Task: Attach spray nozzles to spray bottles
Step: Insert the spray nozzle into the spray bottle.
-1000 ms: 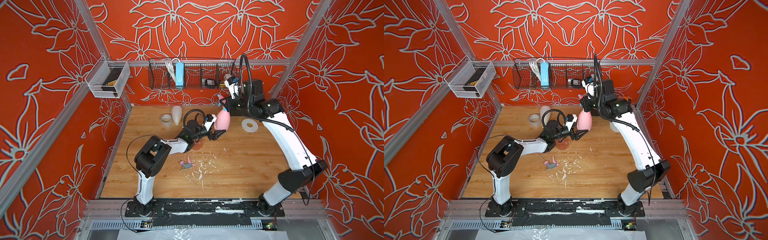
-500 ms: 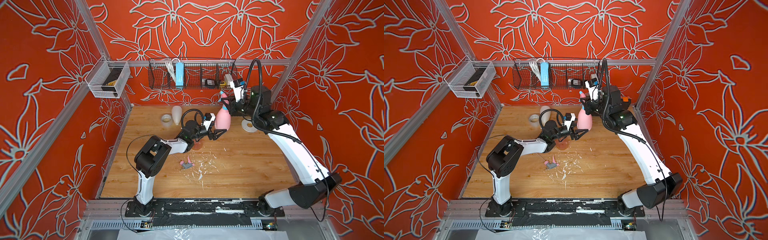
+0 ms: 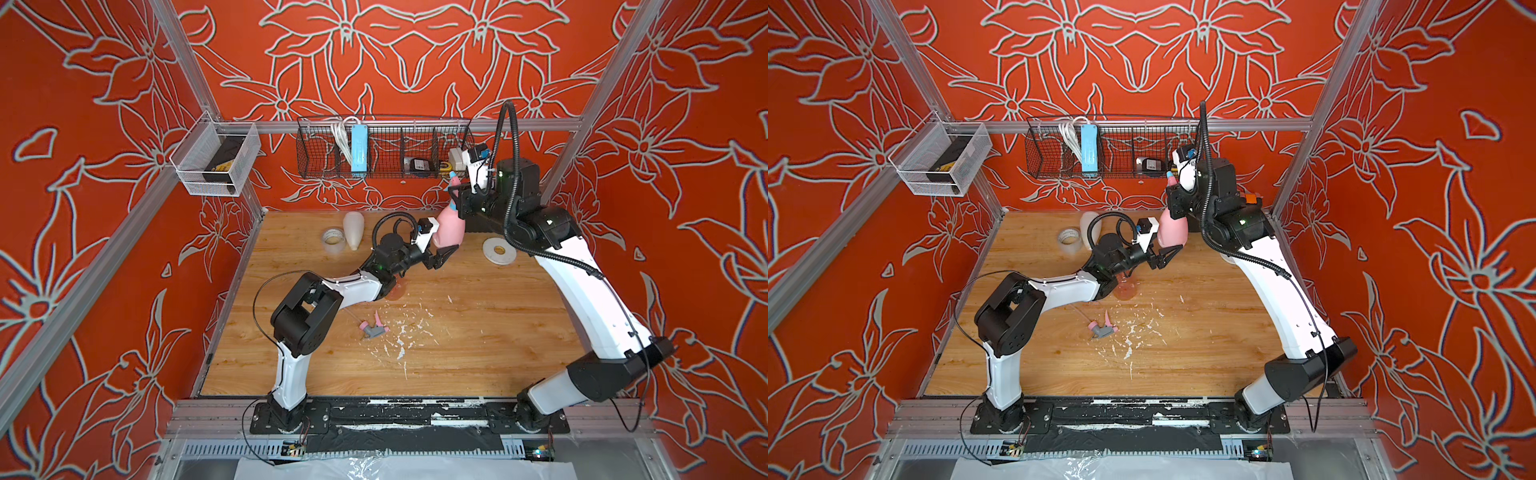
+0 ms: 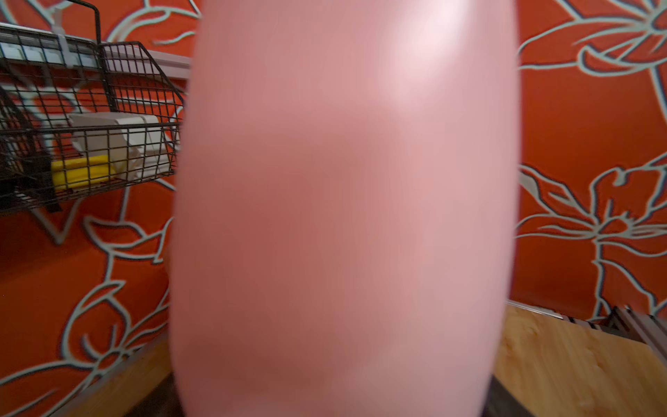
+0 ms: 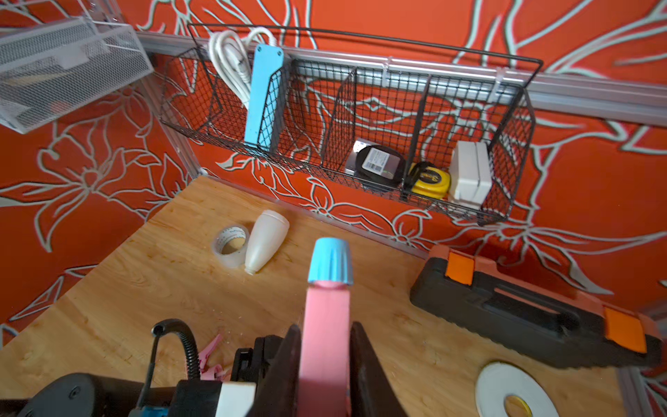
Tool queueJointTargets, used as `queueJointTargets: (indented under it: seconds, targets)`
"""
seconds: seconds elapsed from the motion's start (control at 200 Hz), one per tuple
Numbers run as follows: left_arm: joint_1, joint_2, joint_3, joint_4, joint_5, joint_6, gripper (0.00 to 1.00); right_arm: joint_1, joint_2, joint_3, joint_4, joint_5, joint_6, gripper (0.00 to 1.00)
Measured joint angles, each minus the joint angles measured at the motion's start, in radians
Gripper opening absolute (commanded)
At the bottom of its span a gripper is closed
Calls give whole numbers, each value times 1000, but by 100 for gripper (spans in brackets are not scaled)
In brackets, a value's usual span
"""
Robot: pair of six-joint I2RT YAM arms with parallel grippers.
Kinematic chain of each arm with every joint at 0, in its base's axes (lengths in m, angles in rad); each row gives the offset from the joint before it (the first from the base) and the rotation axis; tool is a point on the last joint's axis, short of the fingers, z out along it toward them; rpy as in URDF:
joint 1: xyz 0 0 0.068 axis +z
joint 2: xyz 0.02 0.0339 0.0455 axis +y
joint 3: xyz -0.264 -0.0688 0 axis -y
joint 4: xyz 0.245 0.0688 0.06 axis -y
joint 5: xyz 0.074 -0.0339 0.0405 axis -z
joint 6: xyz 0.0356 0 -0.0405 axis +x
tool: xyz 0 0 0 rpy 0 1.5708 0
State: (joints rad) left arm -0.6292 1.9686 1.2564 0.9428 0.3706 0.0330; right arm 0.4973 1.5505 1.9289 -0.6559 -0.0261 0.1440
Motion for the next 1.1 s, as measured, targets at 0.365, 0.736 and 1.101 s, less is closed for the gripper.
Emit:
queueJointTargets:
  seconds: [0.365,0.736,1.101]
  targets:
    - [-27,30,3,-22,-90,4,49,32,44,36,-85,181,137,16]
    - [-5,33,4,-21,-110,-34,49,34,43,37,-194,159,95,56]
    - [-4,34,5,-46,-89,-34,49,-66,-60,24,-198,-68,37,74]
